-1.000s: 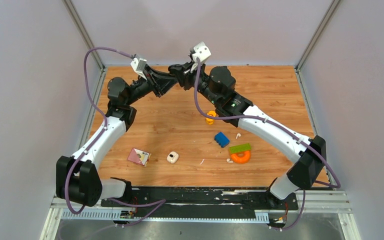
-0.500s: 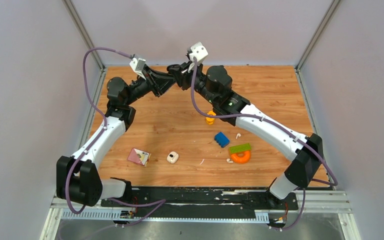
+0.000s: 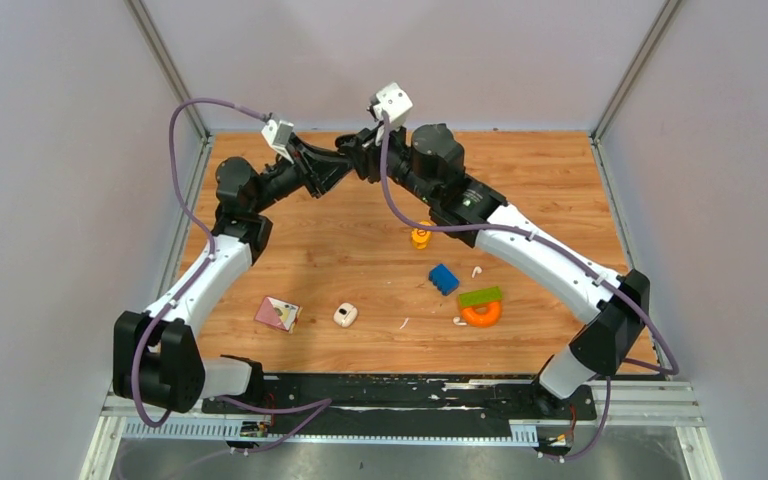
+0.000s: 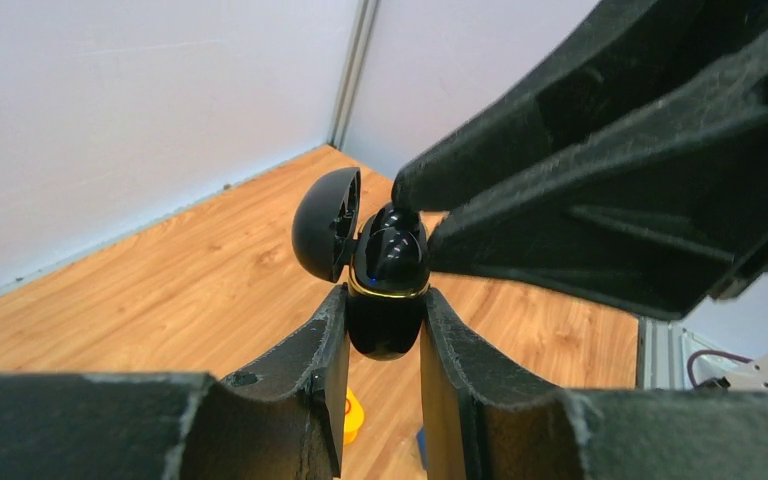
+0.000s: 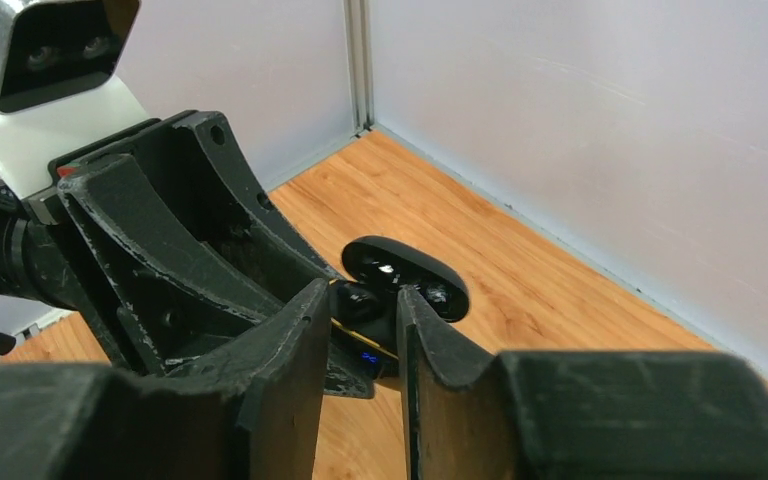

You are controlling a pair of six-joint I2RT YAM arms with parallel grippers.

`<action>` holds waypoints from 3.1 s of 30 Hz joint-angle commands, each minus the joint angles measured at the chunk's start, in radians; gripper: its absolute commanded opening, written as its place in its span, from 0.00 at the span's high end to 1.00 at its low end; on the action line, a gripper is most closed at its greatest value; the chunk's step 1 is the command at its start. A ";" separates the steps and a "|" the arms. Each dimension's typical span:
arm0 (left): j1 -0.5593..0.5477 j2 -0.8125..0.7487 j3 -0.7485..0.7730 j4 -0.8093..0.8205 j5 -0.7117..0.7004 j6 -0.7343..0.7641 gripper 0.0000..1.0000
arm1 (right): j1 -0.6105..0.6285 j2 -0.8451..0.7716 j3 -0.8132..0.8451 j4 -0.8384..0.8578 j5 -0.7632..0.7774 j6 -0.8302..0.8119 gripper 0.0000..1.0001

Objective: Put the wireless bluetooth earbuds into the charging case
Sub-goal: Insert the charging case with earbuds into the left side groove of the charging case, then close the charging case with the earbuds, then place the charging case with the earbuds at the center of the board, then move the charging case to the center of the board.

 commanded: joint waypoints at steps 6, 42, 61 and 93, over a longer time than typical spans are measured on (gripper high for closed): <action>0.011 -0.034 -0.053 0.121 0.077 0.017 1.00 | -0.110 -0.113 0.179 -0.234 -0.189 -0.007 0.52; -0.021 0.051 0.022 -0.282 0.175 0.232 1.00 | -0.247 0.069 0.278 -0.902 -0.930 -0.698 0.16; -0.022 0.510 0.089 -0.794 0.054 0.239 0.88 | -0.632 -0.165 -0.275 -0.790 -0.727 -0.557 0.13; 0.009 0.078 0.092 -1.548 -0.257 0.874 0.40 | -0.221 0.208 -0.002 -0.749 -0.730 -0.550 0.31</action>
